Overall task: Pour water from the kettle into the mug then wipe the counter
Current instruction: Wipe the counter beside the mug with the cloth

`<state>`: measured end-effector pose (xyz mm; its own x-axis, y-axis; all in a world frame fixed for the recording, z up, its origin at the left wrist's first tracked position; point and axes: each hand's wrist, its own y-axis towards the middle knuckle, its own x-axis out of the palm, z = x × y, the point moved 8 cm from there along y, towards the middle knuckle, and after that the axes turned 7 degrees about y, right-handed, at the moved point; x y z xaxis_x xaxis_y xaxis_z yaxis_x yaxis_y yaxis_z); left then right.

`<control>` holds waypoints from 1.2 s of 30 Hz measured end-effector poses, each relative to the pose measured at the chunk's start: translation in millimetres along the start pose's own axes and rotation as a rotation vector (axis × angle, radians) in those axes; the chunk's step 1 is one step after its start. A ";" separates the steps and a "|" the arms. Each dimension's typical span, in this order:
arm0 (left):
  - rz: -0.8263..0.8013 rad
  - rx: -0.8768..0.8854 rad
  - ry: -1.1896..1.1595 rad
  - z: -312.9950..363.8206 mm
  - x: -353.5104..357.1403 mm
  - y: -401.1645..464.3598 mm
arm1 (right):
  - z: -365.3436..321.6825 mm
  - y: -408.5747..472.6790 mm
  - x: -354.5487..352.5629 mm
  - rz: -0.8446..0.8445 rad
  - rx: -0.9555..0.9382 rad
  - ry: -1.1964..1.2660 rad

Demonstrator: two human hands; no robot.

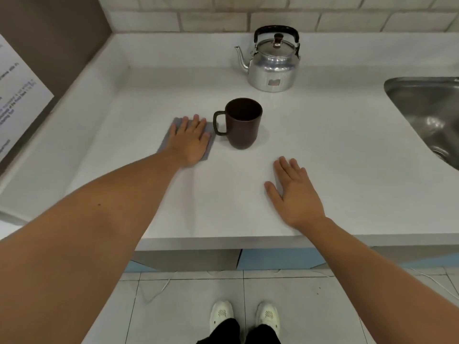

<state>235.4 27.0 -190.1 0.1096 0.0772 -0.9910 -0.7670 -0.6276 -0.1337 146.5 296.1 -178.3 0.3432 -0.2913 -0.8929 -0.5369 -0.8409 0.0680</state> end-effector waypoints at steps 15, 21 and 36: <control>0.049 0.210 -0.093 134.8 11.2 -142.9 | 12.5 -2.6 -5.8 -0.010 0.095 0.013; 0.010 0.294 -0.172 219.5 4.9 -87.7 | 46.9 -8.1 -27.2 -0.024 0.124 0.024; -0.004 0.154 -0.189 243.8 -4.5 -44.7 | 66.8 -12.2 -32.0 -0.023 0.093 0.006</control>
<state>115.1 243.6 -182.0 0.0039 0.2327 -0.9725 -0.8559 -0.5021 -0.1236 90.5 346.2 -180.3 0.3612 -0.2753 -0.8909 -0.5981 -0.8014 0.0052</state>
